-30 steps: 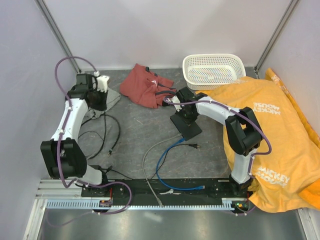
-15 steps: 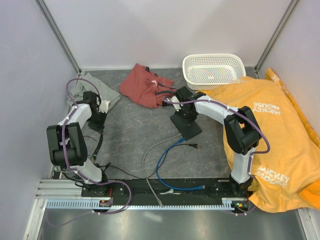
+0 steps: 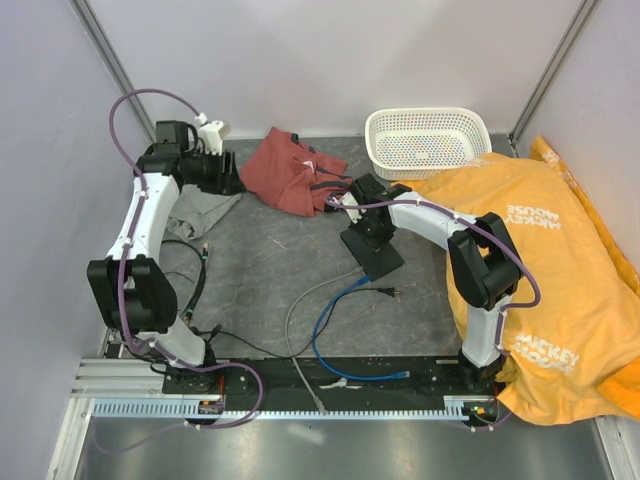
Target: Pull the plug from the switch port
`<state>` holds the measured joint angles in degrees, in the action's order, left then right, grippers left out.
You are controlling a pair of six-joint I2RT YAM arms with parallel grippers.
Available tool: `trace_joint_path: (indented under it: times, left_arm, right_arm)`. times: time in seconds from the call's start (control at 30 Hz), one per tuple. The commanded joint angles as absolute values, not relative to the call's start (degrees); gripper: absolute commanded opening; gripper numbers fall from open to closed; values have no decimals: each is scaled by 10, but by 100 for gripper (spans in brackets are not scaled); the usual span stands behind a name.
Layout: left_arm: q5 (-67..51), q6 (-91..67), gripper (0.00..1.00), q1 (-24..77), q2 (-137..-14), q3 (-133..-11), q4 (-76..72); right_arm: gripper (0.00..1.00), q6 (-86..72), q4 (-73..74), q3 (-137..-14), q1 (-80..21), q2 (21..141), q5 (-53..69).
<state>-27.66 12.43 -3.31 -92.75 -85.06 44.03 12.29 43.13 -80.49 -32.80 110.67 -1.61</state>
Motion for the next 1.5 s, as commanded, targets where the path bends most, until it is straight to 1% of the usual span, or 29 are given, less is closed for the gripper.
trace_joint_path:
  times: [0.0, 0.03, 0.1, 0.13, 0.23, 0.27, 0.3, 0.6, 0.77, 0.87, 0.97, 1.0, 1.07, 1.1, 1.2, 1.33, 1.43, 1.47]
  left_arm:
    - [-415, 30, 57, 37, -973, -910, 432]
    - [-423, 15, 57, 72, -992, -918, 428]
    - [-445, 5, 57, 105, -1005, -917, 407]
    - [-453, -29, 58, 132, -1017, -906, 396]
    - [-471, -82, 58, 172, -1038, -880, 350]
    - [-464, -85, 61, 181, -1058, -881, 349]
    - [-461, -90, 62, 194, -1069, -882, 352]
    - [-499, -78, 60, 249, -1155, -846, 332]
    - [-505, -91, 59, 264, -1197, -846, 306]
    - [-504, -95, 57, 267, -1242, -875, 303]
    - [-511, -103, 56, 266, -1297, -938, 306]
    - [-515, -102, 56, 266, -1313, -990, 310]
    - [-532, -95, 56, 266, -1360, -1045, 320]
    - [-533, -83, 57, 266, -1373, -1093, 325]
    - [-521, -67, 57, 262, -1408, -1152, 330]
    - [-539, -69, 58, 250, -1404, -1165, 328]
    - [-553, -86, 58, 240, -1357, -1119, 327]
    - [-560, -84, 58, 238, -1327, -1080, 327]
  right_arm:
    - [0, 124, 345, -782, -337, 1150, 8]
    - [0, 123, 345, -781, -337, 1147, 8]
    - [0, 123, 351, -775, -334, 1143, 12]
    - [0, 124, 351, -773, -332, 1137, 12]
    - [0, 131, 351, -763, -320, 1123, 11]
    - [0, 136, 351, -759, -318, 1119, 5]
    - [0, 141, 351, -759, -319, 1108, 4]
    - [0, 153, 354, -732, -314, 1057, -8]
    - [0, 150, 352, -711, -303, 1045, -5]
    - [0, 145, 353, -711, -296, 1040, -2]
    - [0, 145, 356, -712, -292, 1035, -1]
    - [0, 144, 355, -711, -291, 1033, -2]
    - [0, 143, 355, -708, -287, 1029, -2]
    - [0, 143, 356, -706, -283, 1027, -3]
    - [0, 144, 358, -698, -280, 1020, -5]
    - [0, 146, 360, -686, -278, 1013, -5]
    - [0, 146, 358, -685, -277, 1012, -4]
    - [0, 147, 357, -686, -277, 1014, -4]
